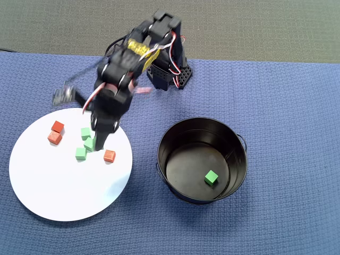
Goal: Pick up the green cubes from the white plate and place them in the black recipient
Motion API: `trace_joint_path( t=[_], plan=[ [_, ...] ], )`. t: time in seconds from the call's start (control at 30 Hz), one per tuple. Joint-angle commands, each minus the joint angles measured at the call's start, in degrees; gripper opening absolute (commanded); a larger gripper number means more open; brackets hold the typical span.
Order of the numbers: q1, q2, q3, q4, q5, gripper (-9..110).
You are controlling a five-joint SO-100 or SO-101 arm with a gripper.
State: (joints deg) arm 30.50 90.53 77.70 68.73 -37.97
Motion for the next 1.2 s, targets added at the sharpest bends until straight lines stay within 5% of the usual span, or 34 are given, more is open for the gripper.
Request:
trace_joint_path(
  t=[0.0, 0.33, 0.67, 0.8, 1.17],
  plan=[
    [-2.46, 12.30, 2.99, 3.78, 7.82, 0],
    [-26.19, 25.31, 18.46, 0.18, 27.60, 0],
    [-46.76, 18.02, 17.84, -3.69, 37.18, 2],
    [-47.90, 16.44, 17.58, -4.31, 37.97, 25],
    [-40.43, 16.08, 11.07, 1.23, 32.17, 27]
  ],
)
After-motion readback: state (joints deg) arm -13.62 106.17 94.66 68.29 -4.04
